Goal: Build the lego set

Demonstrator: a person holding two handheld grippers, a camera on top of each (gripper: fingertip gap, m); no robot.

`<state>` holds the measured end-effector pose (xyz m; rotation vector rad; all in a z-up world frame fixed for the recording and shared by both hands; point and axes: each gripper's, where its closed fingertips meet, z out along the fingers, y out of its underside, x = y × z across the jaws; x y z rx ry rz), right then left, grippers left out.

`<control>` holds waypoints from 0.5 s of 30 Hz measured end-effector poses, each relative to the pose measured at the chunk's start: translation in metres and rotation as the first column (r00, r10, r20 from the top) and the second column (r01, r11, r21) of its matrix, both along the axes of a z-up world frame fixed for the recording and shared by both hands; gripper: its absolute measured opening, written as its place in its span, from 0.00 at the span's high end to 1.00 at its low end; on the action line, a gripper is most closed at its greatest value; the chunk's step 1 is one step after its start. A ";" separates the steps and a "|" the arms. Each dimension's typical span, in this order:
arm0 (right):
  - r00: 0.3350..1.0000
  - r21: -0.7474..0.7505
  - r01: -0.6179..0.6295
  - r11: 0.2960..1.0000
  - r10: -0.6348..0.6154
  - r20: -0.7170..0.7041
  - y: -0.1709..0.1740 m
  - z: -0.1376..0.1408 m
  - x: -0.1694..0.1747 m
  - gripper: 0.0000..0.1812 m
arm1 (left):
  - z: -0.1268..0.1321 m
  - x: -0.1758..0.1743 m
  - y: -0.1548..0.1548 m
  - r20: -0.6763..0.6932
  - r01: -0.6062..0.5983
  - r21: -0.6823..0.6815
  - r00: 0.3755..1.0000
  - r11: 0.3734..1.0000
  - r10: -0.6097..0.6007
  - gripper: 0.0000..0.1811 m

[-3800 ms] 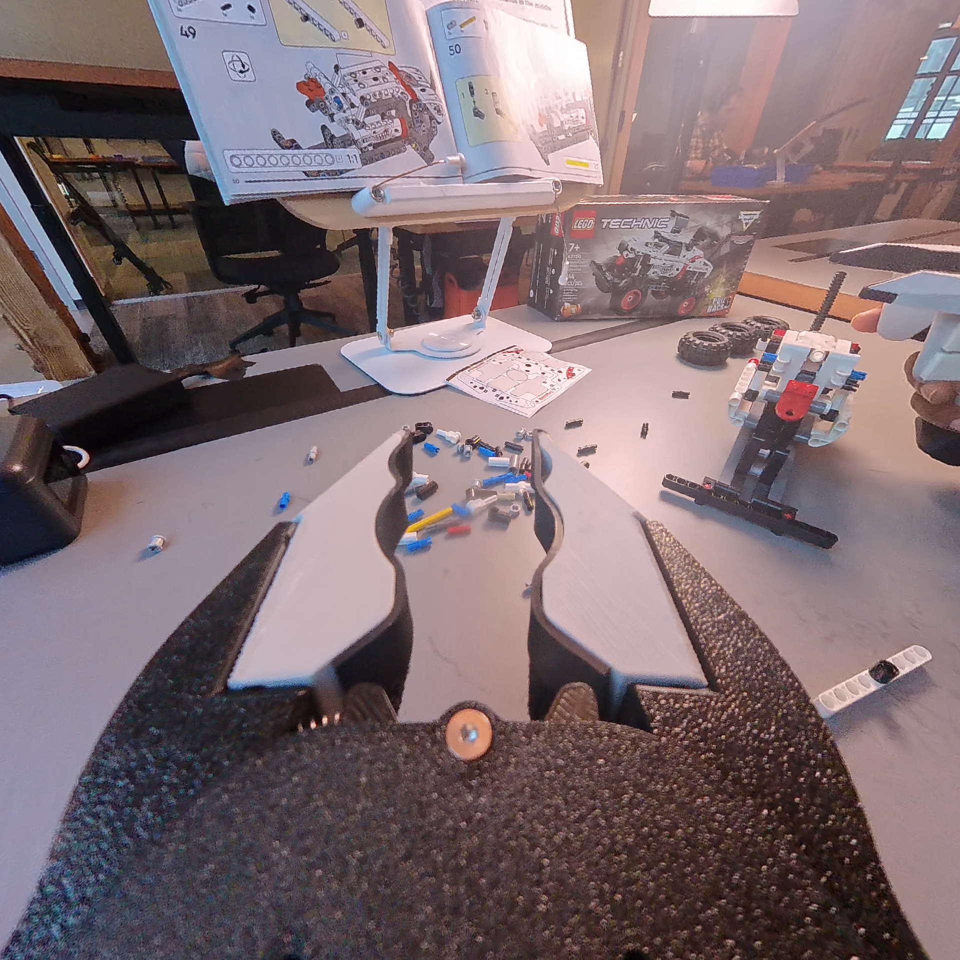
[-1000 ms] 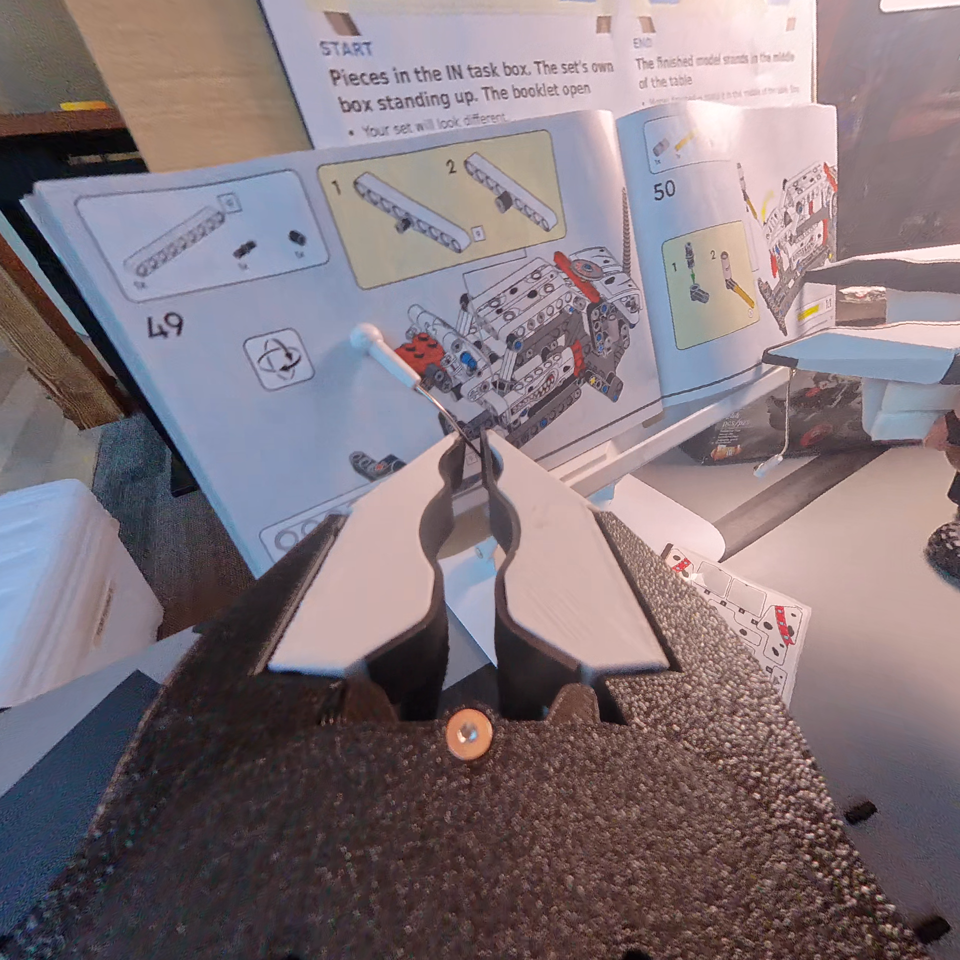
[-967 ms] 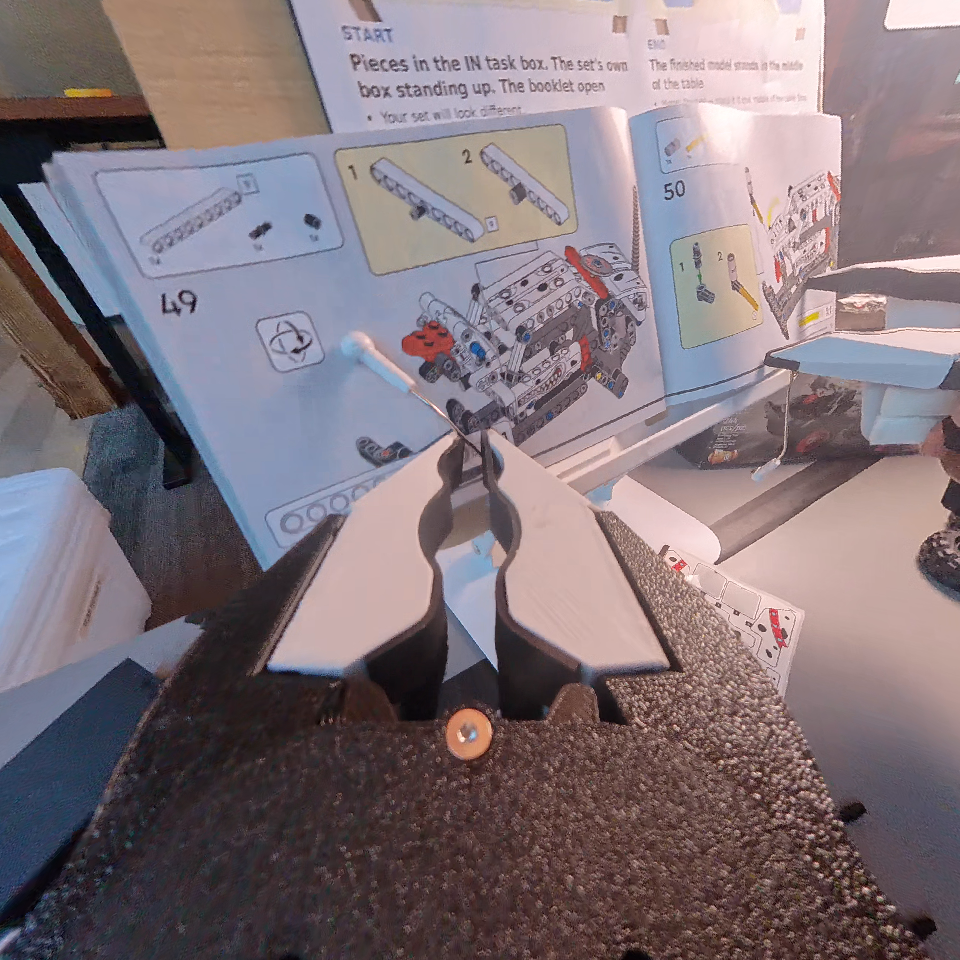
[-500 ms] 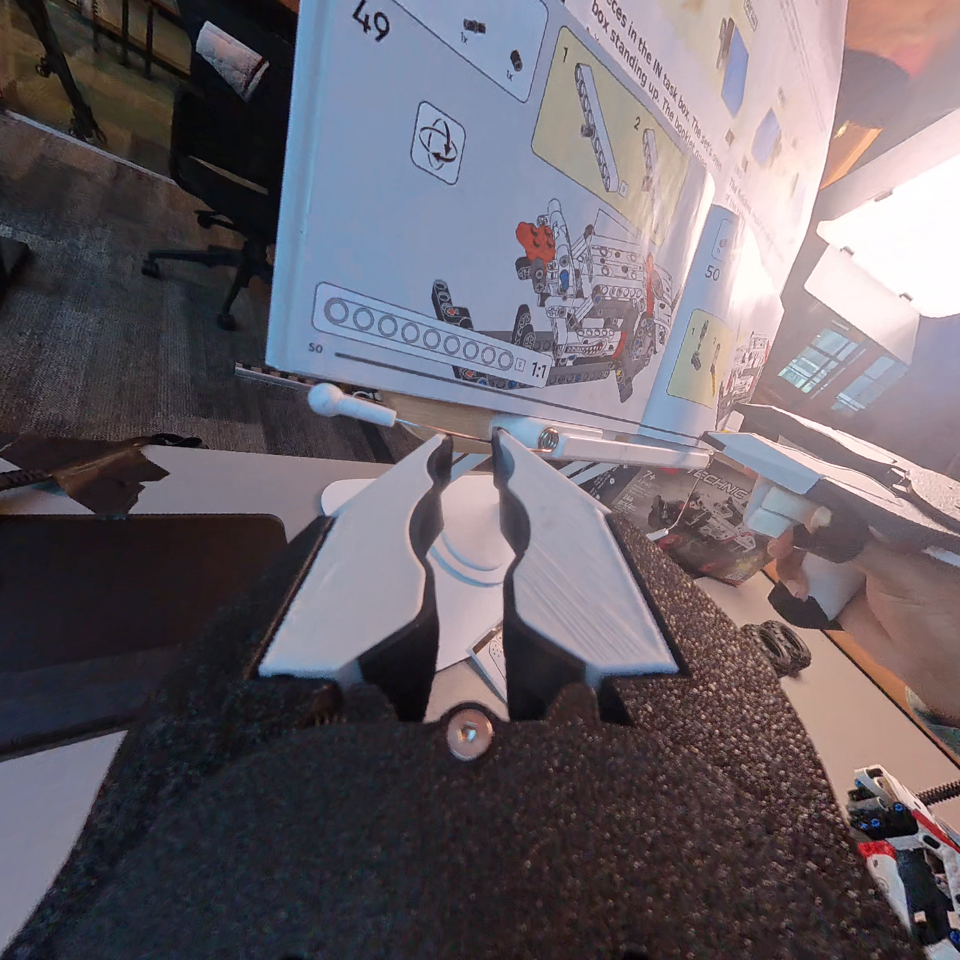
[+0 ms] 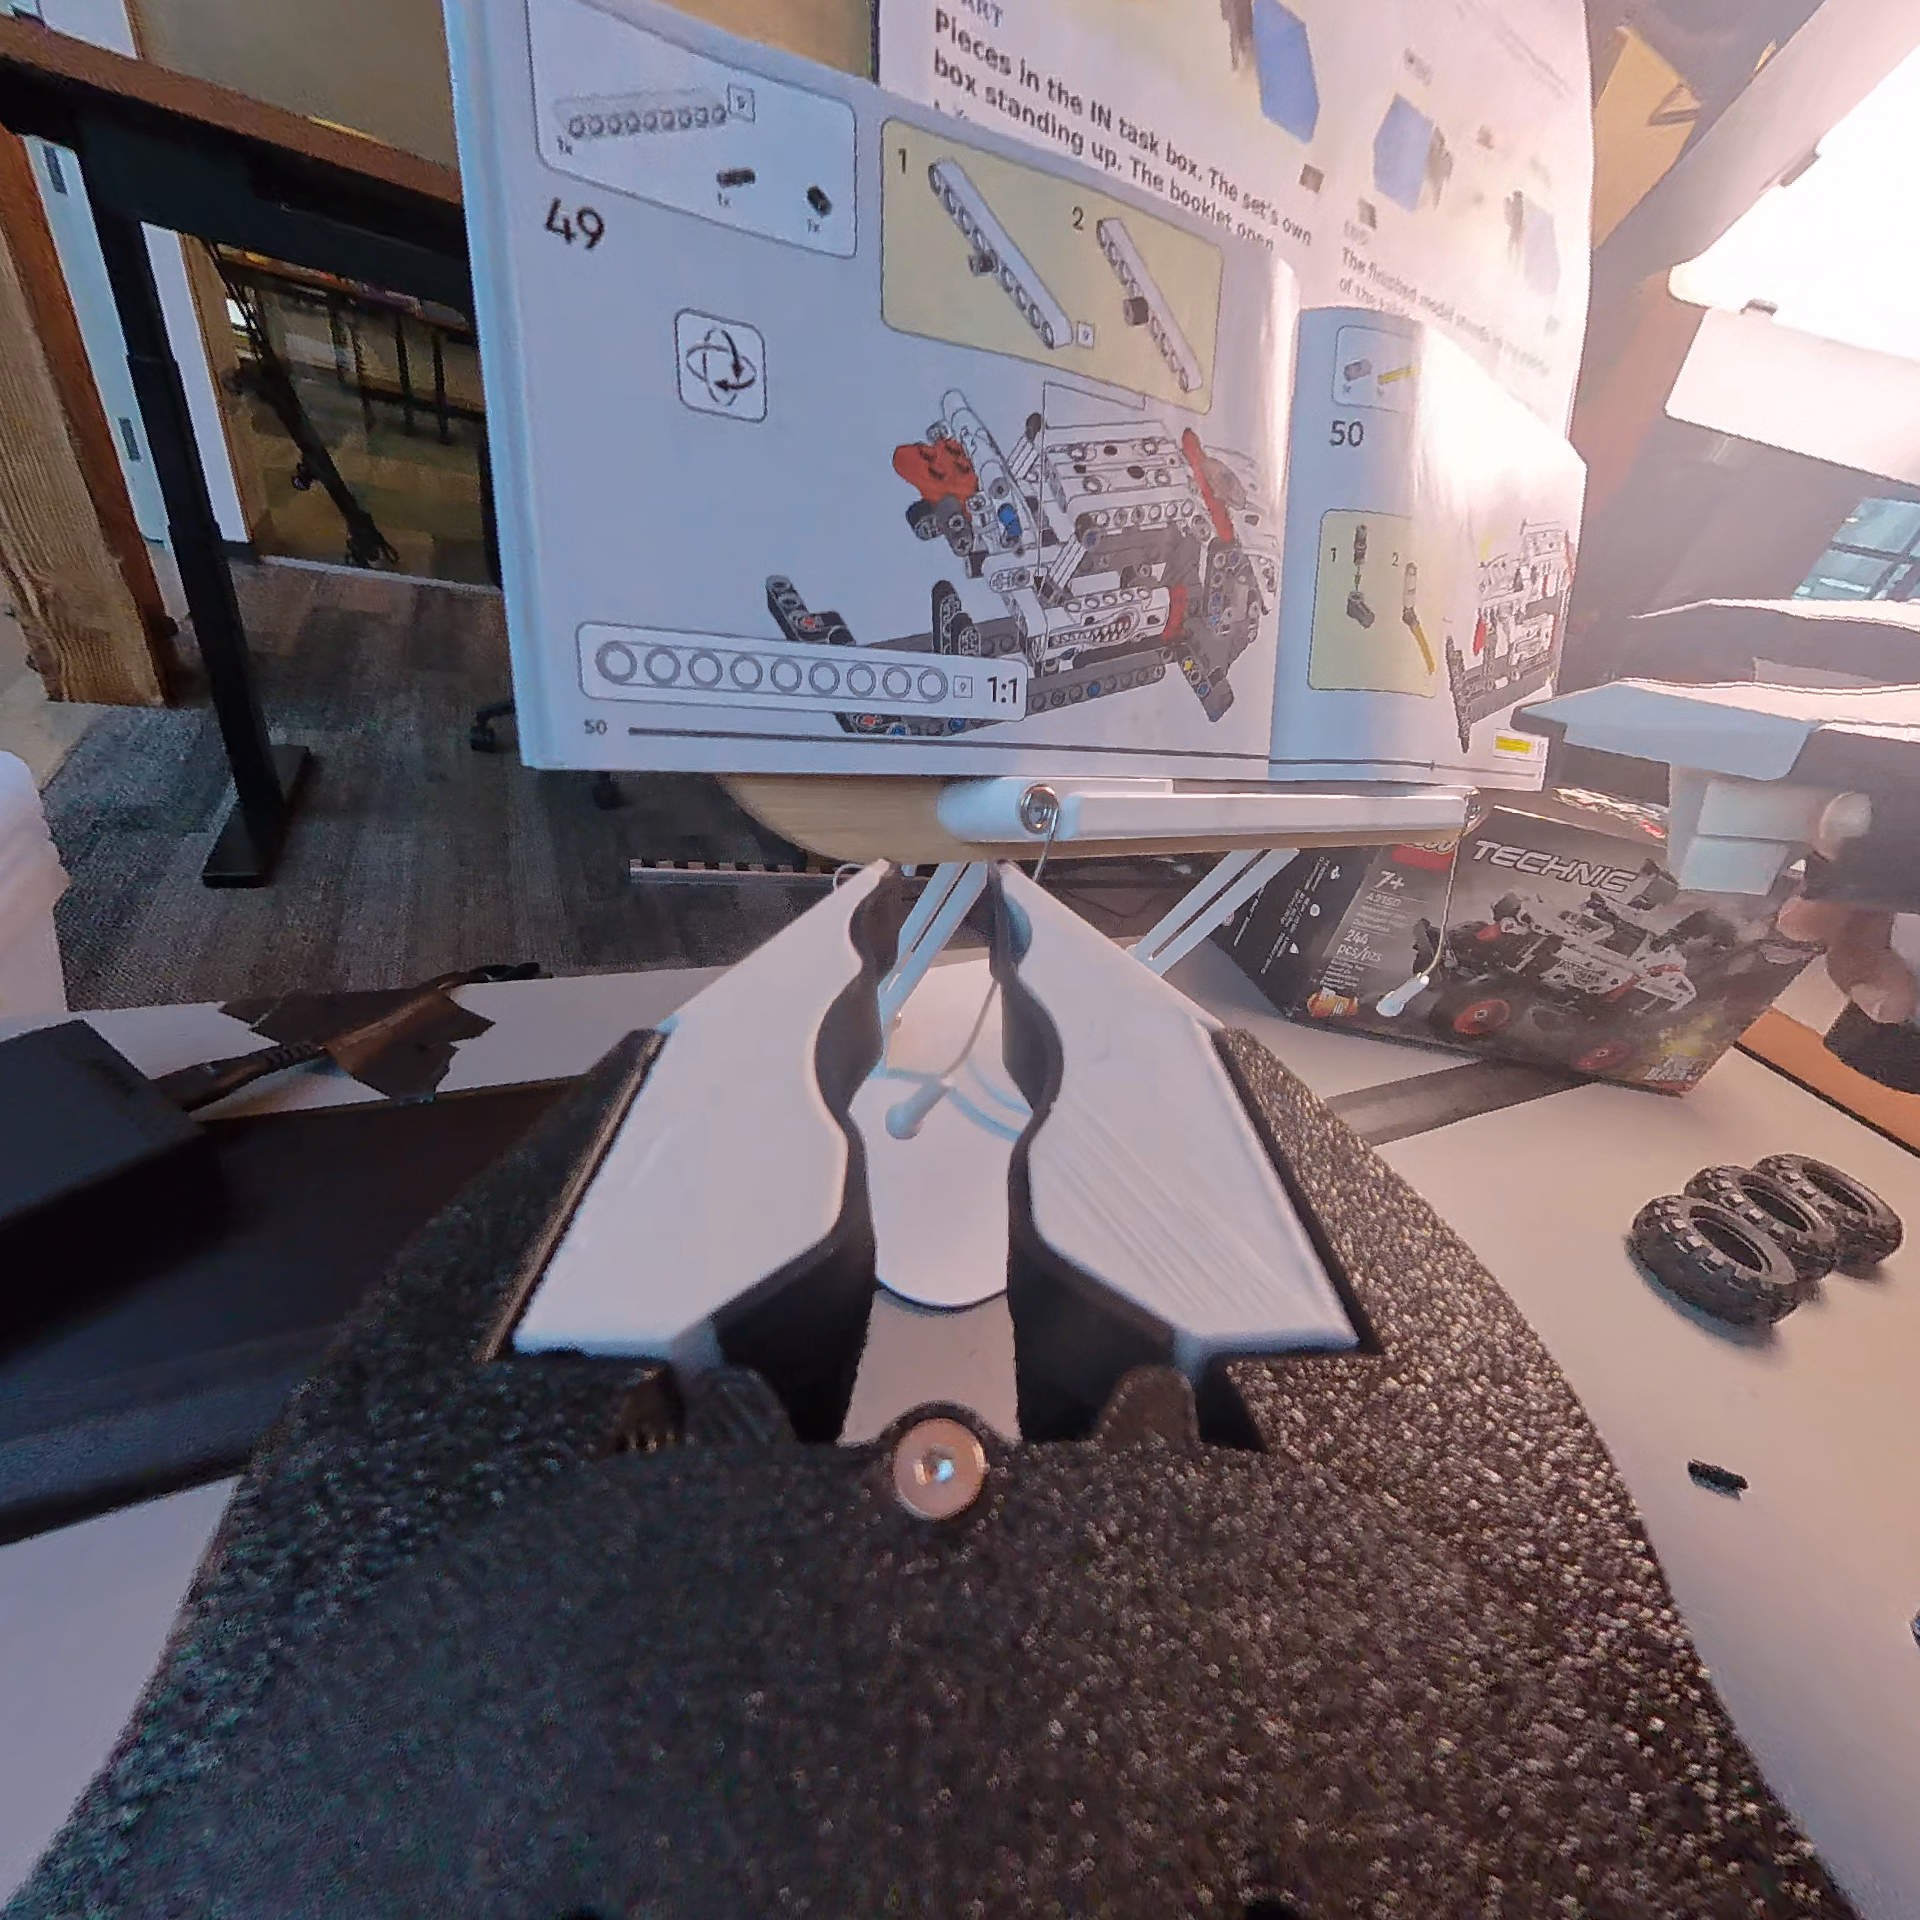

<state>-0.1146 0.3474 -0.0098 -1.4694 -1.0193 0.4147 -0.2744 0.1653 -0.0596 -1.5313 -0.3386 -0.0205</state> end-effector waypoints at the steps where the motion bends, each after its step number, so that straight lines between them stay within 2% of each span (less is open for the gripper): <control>1: 1.000 0.008 -0.006 1.000 0.006 0.005 -0.004 0.002 -0.001 0.51 | 0.003 0.001 0.000 -0.016 -0.001 0.003 1.000 1.000 0.001 0.91; 7: 0.998 0.037 -0.059 0.998 0.059 0.017 -0.032 0.011 -0.025 0.51 | 0.015 0.005 -0.007 -0.118 -0.014 -0.001 0.993 1.000 0.014 0.87; 11: 0.990 0.075 -0.126 0.989 0.120 0.078 -0.060 0.004 -0.060 0.54 | 0.022 0.008 -0.014 -0.160 -0.015 -0.005 0.987 1.000 0.014 0.86; 15: 0.979 0.130 -0.173 0.976 0.157 0.130 -0.086 0.001 -0.099 0.56 | 0.037 0.012 -0.022 -0.142 0.005 0.026 0.990 1.000 -0.001 0.85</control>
